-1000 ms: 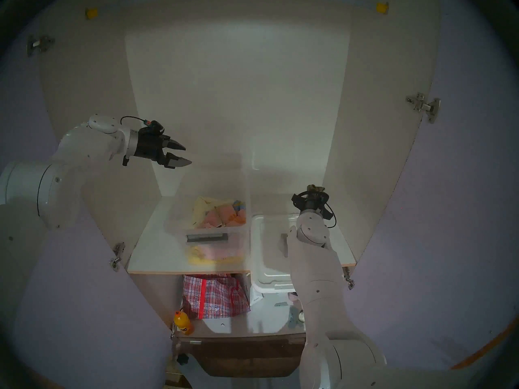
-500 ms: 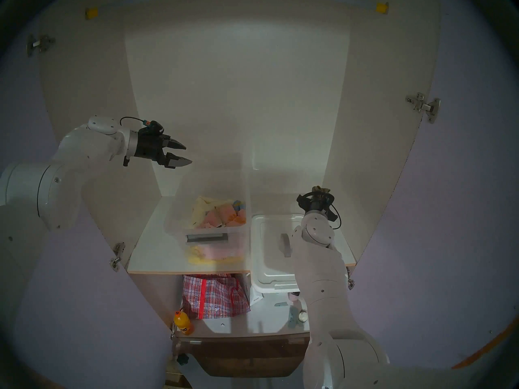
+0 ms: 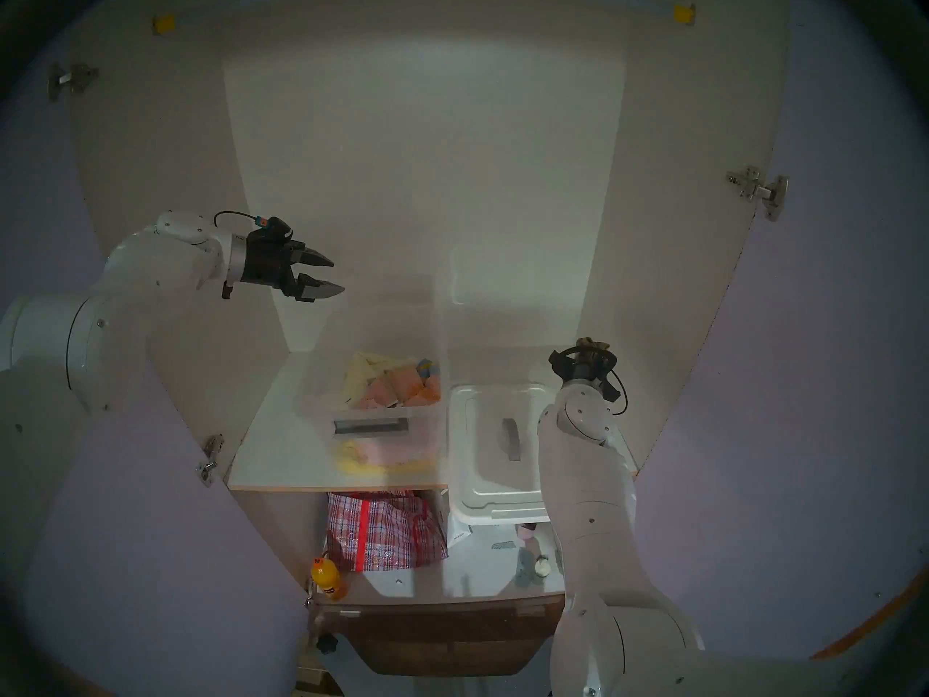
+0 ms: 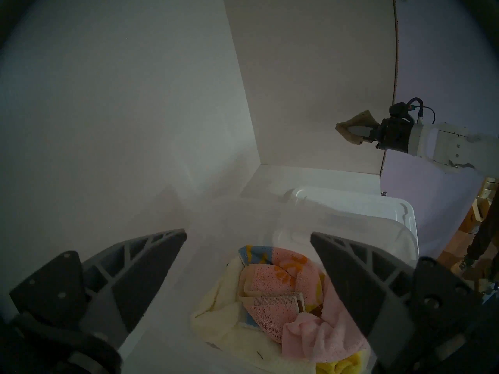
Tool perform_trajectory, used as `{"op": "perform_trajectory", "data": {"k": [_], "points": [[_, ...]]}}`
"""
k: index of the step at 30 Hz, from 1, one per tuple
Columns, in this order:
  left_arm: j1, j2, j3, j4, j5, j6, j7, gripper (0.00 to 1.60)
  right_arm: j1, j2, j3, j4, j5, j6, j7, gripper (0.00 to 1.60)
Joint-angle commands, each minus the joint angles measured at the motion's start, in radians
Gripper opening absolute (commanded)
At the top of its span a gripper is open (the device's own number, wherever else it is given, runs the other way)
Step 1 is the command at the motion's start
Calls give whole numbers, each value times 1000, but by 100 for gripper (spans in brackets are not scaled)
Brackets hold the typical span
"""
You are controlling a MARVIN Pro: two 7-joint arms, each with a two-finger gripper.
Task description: Take socks out of the storage bin, place them on top of the cabinet, and put the lid back on the bin
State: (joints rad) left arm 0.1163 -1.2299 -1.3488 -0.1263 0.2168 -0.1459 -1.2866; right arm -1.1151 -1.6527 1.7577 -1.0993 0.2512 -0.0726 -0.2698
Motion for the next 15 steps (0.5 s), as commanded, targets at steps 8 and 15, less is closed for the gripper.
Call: {"op": "perform_trajectory", "data": {"k": [8, 15], "points": [[-30, 0, -23, -21, -13, -21, -2, 160, 15, -16, -3, -11, 14, 7, -6, 0], [-27, 1, -33, -21, -13, -33, -2, 160, 2, -29, -1, 9, 26, 15, -23, 0]]}}
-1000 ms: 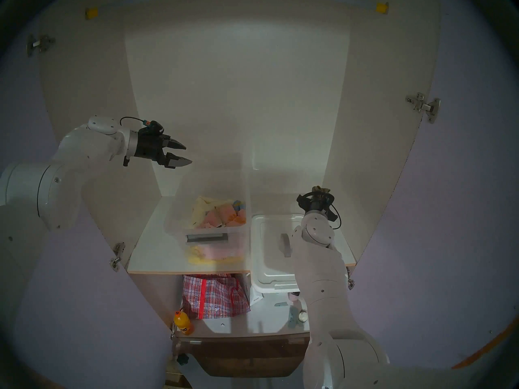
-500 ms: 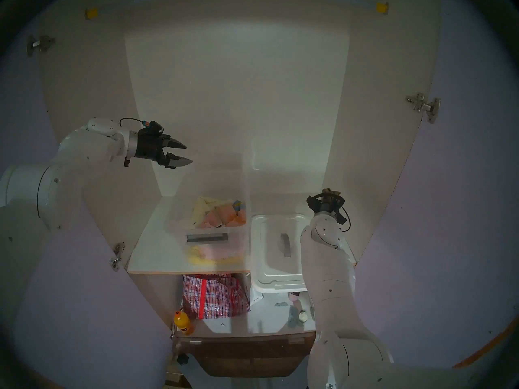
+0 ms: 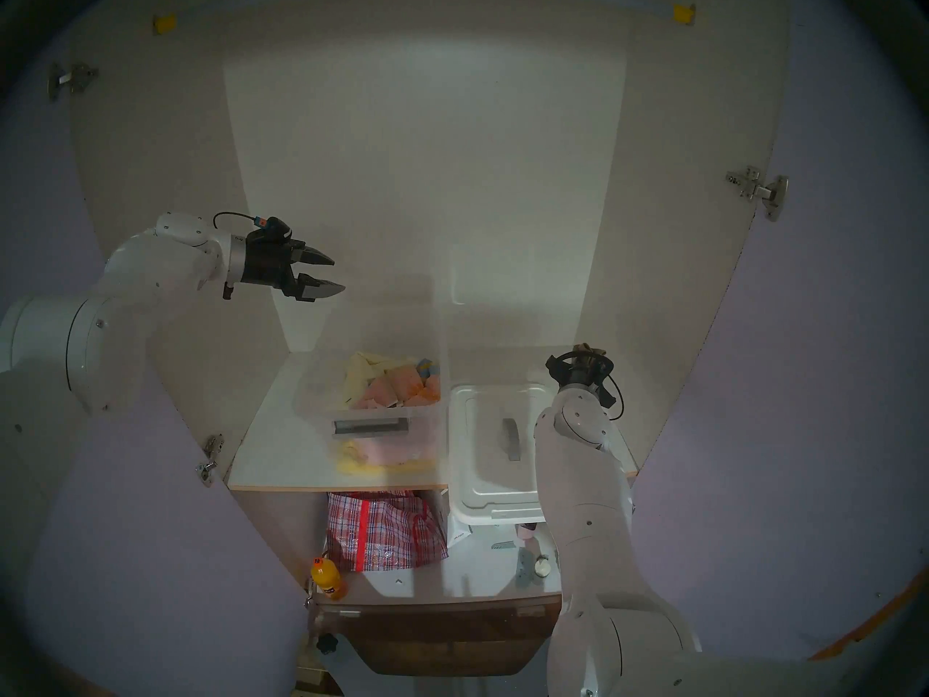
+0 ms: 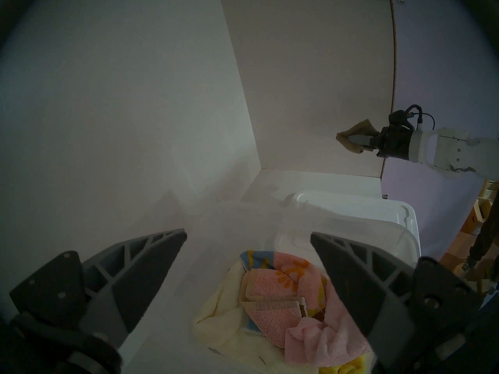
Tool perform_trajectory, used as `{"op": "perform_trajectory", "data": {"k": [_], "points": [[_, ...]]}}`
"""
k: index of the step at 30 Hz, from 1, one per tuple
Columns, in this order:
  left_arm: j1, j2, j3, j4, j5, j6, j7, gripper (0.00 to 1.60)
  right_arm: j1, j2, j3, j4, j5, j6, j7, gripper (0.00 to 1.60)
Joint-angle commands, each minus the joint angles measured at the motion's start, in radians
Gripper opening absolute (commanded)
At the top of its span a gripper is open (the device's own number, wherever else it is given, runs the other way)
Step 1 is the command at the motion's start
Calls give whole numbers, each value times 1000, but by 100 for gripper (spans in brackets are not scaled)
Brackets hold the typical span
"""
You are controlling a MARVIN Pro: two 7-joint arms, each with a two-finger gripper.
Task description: Take socks out of the storage bin, place them on top of the cabinet, and put the lid back on the bin
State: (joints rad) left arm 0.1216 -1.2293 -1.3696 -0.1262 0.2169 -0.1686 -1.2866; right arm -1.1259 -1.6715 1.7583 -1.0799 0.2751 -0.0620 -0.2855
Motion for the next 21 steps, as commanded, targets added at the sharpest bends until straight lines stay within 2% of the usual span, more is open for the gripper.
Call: {"op": "perform_trajectory", "data": {"k": [1, 21], "points": [[-32, 0, -14, -21, -13, -12, -2, 160, 10, -11, -1, -8, 4, 6, -11, 0], [-23, 1, -42, -20, -13, -44, -3, 160, -17, 0, 38, 55, 28, 28, -79, 0]]}}
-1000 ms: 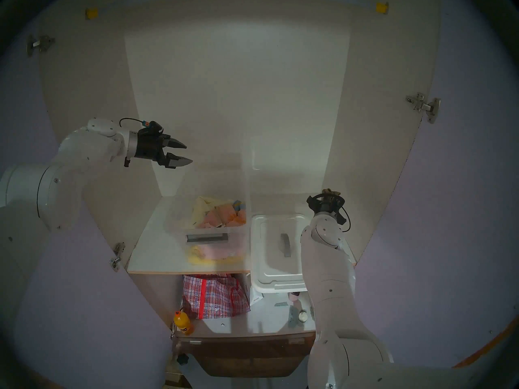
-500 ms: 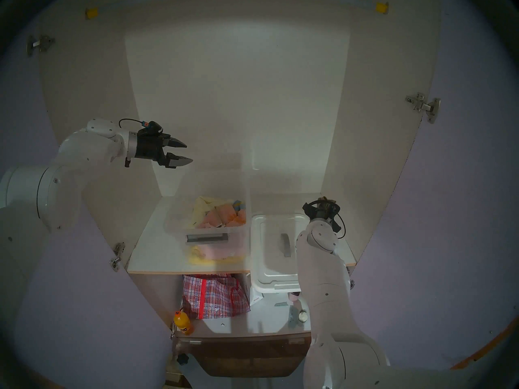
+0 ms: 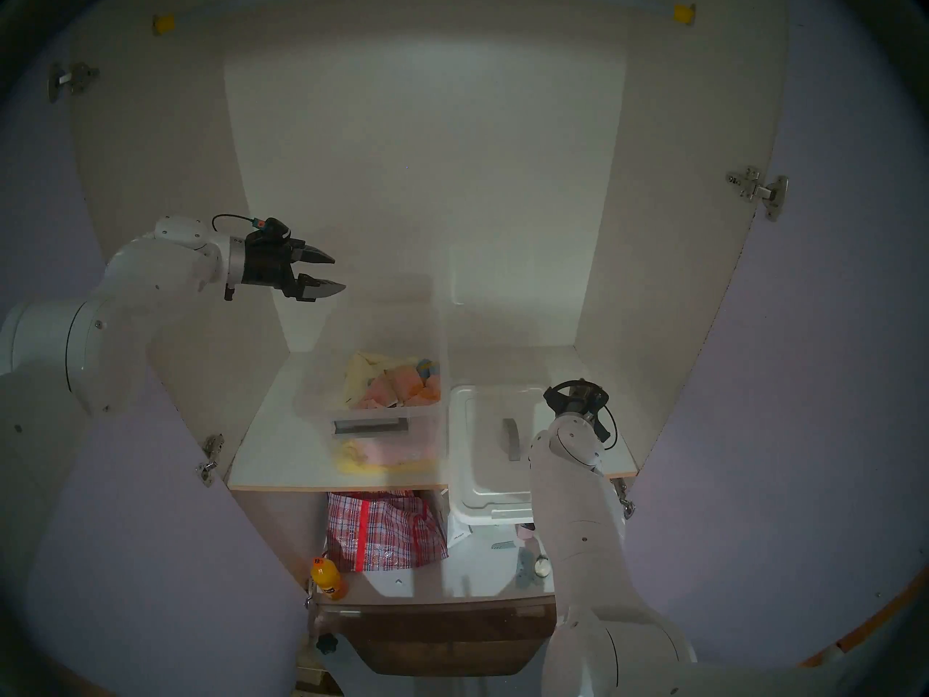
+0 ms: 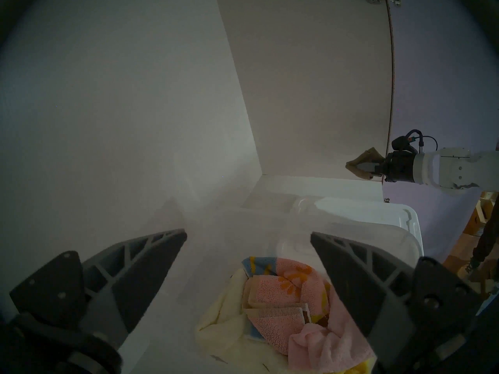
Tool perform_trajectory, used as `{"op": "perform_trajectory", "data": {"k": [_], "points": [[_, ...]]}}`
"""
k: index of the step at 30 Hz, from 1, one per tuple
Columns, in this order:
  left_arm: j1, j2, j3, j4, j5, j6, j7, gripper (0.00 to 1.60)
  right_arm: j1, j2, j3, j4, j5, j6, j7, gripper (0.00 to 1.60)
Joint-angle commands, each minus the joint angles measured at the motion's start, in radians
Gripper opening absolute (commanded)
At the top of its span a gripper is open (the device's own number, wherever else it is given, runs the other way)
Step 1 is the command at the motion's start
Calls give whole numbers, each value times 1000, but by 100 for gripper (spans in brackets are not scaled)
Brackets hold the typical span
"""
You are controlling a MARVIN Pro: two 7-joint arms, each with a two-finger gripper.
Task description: Take socks out of the storage bin, place them on top of the cabinet, and put the lid back on the bin
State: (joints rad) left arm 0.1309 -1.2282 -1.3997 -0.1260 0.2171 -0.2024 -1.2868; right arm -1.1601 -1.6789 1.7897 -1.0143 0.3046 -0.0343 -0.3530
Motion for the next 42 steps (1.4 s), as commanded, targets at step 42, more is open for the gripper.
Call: {"op": "perform_trajectory", "data": {"k": [42], "points": [[-10, 2, -68, -20, -12, -76, -2, 160, 69, 143, 15, 16, 8, 65, 46, 0]]}}
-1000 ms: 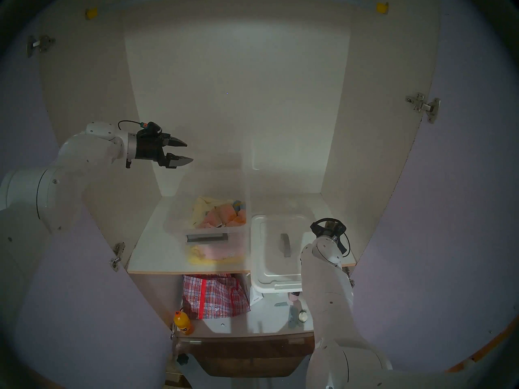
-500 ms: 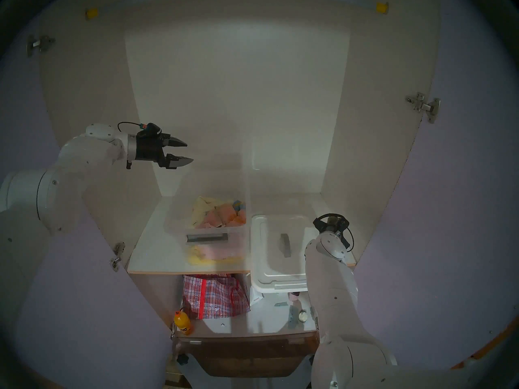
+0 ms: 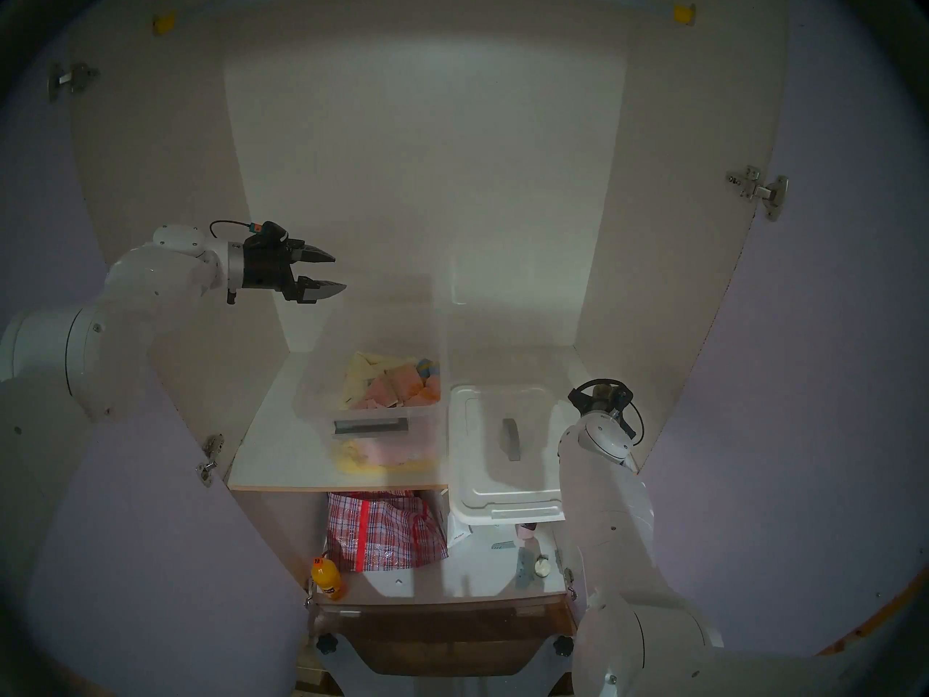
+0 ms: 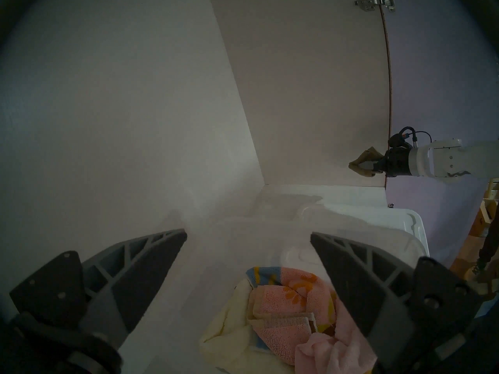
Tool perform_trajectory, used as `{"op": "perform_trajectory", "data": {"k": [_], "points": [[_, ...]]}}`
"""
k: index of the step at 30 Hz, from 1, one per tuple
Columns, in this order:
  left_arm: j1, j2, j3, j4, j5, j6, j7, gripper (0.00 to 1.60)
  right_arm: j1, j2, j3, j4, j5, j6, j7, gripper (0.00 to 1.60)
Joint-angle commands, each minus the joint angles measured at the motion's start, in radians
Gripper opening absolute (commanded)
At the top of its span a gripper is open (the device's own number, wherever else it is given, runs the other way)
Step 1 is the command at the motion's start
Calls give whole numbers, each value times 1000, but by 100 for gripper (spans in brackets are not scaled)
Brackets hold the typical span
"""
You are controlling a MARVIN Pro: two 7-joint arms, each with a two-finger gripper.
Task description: Take socks out of the storage bin, place them on top of the cabinet, and put the lid back on the bin
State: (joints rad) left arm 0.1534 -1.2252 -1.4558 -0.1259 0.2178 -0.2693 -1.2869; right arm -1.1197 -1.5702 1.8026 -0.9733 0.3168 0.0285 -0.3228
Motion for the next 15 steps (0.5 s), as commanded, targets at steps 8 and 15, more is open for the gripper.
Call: {"op": "perform_trajectory", "data": {"k": [8, 15], "points": [[-30, 0, -20, -20, -12, -20, -2, 160, 43, 72, 18, -18, -2, 14, 23, 0], [-28, 0, -28, -20, -12, -30, -2, 160, 60, 91, 37, 1, 3, 30, 25, 0]]}}
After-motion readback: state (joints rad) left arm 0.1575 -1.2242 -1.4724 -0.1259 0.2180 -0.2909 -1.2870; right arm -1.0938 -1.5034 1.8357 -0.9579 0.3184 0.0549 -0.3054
